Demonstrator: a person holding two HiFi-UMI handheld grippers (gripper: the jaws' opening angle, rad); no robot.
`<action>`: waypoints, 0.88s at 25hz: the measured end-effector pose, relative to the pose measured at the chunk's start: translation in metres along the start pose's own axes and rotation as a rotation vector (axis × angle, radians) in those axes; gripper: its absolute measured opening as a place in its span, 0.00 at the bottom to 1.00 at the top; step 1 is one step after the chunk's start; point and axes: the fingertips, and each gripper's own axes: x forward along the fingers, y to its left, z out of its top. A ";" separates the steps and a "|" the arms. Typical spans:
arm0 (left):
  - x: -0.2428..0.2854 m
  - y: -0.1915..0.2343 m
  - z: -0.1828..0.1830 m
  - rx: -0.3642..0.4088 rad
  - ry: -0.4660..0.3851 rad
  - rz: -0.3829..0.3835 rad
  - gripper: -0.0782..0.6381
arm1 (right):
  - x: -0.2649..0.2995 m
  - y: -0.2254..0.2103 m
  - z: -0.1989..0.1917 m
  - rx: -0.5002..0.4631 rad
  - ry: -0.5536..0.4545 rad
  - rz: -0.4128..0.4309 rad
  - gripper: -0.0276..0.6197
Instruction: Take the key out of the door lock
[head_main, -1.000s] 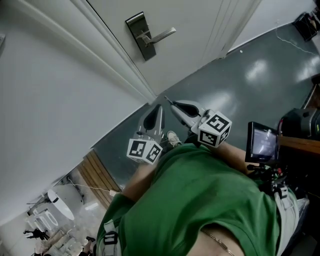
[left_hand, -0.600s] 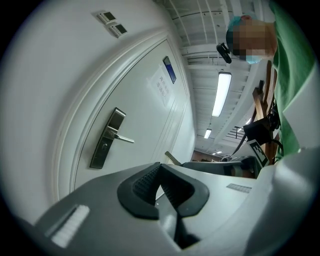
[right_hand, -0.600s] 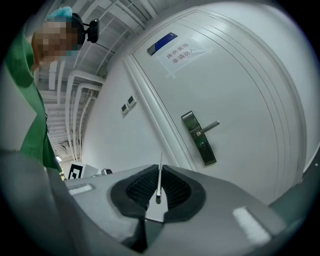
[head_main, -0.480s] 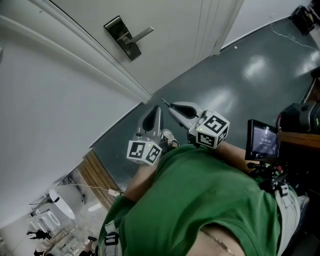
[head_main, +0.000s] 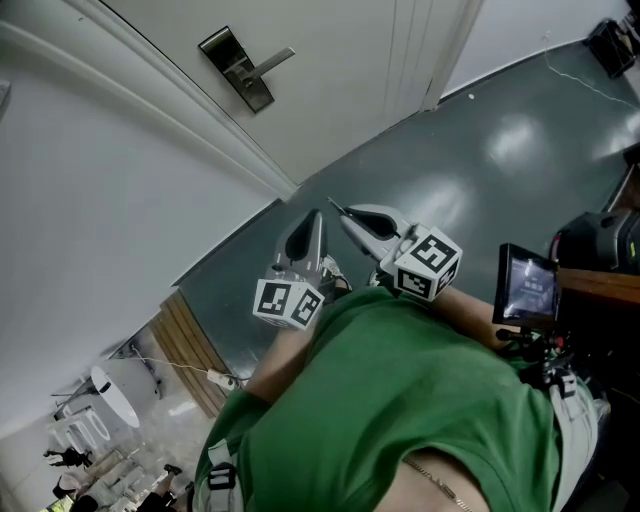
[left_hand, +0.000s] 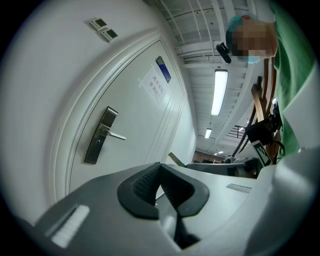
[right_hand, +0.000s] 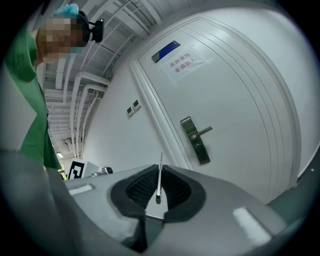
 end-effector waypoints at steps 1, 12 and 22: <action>-0.001 0.000 -0.001 -0.001 -0.001 0.003 0.11 | -0.001 0.001 -0.002 -0.002 0.003 0.002 0.08; -0.016 -0.002 -0.015 -0.026 0.010 0.045 0.11 | -0.008 0.010 -0.017 -0.014 0.038 0.031 0.08; -0.018 -0.001 -0.017 -0.025 0.018 0.046 0.11 | -0.007 0.011 -0.024 -0.020 0.056 0.028 0.08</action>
